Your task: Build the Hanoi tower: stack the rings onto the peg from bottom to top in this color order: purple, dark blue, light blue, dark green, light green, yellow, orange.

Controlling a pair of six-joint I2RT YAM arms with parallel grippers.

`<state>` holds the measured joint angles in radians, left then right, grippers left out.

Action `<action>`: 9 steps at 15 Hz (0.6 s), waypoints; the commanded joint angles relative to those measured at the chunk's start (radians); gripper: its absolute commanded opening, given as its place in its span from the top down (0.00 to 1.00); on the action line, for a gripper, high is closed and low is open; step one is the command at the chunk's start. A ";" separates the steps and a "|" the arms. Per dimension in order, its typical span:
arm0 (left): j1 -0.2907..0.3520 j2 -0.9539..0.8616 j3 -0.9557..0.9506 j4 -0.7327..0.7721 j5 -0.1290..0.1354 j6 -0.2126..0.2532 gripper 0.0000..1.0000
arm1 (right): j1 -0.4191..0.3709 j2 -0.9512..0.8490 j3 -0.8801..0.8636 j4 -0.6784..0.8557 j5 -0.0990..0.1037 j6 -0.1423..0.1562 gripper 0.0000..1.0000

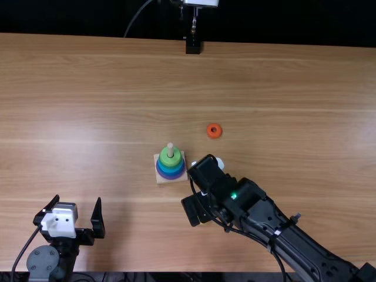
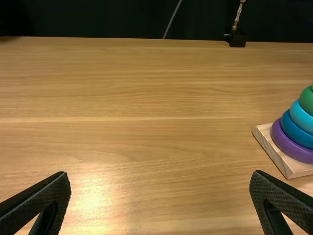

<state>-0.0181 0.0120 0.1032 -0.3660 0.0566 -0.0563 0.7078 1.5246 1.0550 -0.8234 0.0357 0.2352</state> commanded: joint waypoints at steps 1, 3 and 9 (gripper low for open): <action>0.009 -0.012 -0.103 -0.078 0.006 0.005 0.00 | 0.025 -0.015 -0.027 0.016 0.014 0.010 0.00; 0.009 -0.012 -0.103 -0.078 0.006 0.005 0.00 | 0.041 -0.003 -0.032 0.020 0.014 0.008 0.00; 0.009 -0.012 -0.103 -0.078 0.006 0.005 0.00 | 0.079 0.129 -0.030 0.020 0.020 0.019 0.00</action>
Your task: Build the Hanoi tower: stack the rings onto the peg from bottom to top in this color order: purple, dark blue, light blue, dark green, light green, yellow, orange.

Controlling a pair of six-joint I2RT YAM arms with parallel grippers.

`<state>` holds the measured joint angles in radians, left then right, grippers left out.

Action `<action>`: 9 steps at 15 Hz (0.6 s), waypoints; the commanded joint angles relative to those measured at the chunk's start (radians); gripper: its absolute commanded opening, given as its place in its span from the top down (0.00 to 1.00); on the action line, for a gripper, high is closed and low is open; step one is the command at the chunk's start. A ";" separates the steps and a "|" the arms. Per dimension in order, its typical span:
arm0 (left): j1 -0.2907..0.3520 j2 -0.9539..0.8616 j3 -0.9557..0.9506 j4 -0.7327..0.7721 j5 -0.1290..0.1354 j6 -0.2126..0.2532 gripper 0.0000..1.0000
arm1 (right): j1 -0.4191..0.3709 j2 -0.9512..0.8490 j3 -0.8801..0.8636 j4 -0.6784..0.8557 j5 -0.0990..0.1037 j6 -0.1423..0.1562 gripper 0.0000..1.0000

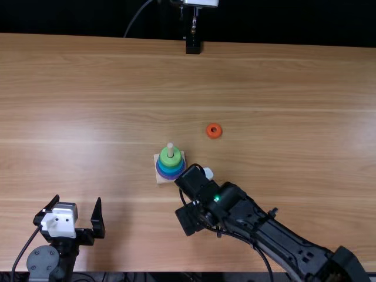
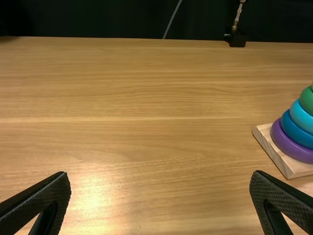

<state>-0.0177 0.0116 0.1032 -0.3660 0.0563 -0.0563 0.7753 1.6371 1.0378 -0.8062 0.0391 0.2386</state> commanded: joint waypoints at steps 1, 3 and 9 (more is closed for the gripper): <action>0.009 -0.012 -0.103 -0.078 0.006 0.005 0.00 | 0.015 0.030 -0.012 0.003 0.025 0.015 0.00; 0.009 -0.012 -0.103 -0.078 0.006 0.007 0.00 | 0.018 0.038 -0.012 0.003 0.031 0.015 0.00; 0.009 -0.012 -0.103 -0.078 0.006 0.005 0.00 | 0.019 0.084 -0.010 0.021 0.031 0.015 0.00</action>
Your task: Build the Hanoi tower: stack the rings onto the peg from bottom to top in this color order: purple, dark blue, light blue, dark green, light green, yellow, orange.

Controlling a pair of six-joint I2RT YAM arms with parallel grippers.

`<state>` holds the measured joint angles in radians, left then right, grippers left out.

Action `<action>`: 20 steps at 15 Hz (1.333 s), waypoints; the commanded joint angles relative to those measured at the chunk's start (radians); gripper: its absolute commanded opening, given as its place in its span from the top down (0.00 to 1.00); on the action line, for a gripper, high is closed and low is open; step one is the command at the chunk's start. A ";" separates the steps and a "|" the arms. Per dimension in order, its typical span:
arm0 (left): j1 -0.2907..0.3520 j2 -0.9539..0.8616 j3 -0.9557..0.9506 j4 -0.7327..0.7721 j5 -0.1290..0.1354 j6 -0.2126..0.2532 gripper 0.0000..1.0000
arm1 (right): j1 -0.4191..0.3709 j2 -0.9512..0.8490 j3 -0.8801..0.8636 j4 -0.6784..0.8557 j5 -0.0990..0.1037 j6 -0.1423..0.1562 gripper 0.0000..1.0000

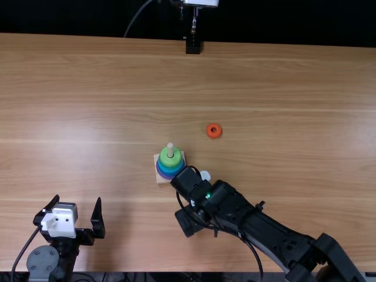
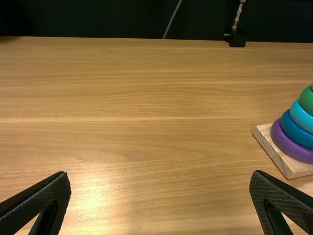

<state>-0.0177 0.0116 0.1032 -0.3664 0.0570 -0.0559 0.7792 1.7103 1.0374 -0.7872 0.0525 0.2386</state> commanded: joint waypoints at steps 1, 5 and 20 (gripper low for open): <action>0.009 -0.012 -0.103 -0.077 0.006 0.004 0.00 | 0.014 0.011 -0.010 0.009 0.017 0.015 0.00; 0.009 -0.012 -0.103 -0.077 0.006 0.004 0.00 | 0.015 0.045 -0.013 0.017 0.017 0.015 0.00; 0.009 -0.012 -0.103 -0.077 0.006 0.004 0.00 | 0.048 0.002 0.023 0.077 0.016 -0.005 1.00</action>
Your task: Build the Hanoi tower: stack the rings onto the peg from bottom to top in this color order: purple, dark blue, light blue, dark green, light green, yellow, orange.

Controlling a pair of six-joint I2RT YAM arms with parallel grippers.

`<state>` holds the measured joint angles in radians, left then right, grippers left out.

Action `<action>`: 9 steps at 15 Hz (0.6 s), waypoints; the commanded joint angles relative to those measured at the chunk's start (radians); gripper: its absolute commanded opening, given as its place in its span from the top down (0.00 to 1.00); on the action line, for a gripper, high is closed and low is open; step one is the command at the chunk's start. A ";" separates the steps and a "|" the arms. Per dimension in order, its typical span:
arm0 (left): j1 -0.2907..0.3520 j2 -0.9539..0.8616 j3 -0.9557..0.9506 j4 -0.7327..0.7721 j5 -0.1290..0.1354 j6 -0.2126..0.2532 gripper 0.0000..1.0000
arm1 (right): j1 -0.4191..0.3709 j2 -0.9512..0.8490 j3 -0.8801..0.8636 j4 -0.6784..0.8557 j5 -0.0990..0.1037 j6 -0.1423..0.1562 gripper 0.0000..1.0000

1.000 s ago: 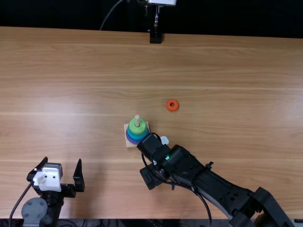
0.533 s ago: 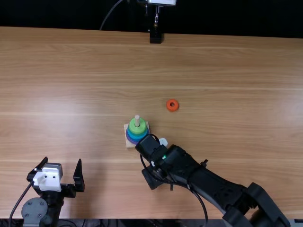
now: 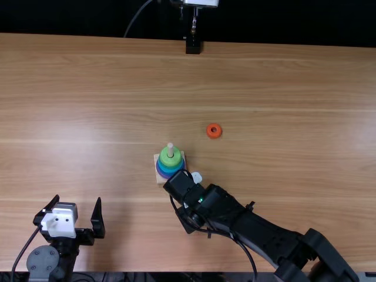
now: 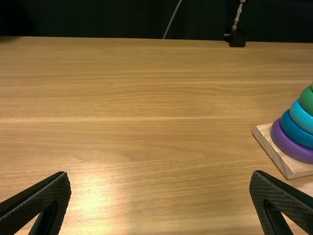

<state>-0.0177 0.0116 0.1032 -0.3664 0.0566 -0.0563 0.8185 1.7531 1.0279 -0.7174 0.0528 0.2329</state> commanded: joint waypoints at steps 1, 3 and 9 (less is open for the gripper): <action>0.009 -0.012 -0.103 -0.077 0.006 0.005 0.00 | 0.008 -0.063 0.069 -0.031 0.015 -0.003 1.00; 0.009 -0.012 -0.103 -0.077 0.006 0.005 0.00 | 0.007 -0.079 0.159 -0.164 0.015 -0.005 1.00; 0.009 -0.012 -0.103 -0.077 0.006 0.005 0.00 | -0.002 -0.081 0.500 -0.488 0.015 -0.049 1.00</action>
<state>-0.0177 0.0120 0.1032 -0.3664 0.0566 -0.0563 0.8177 1.7008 1.4815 -1.2045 0.0532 0.1978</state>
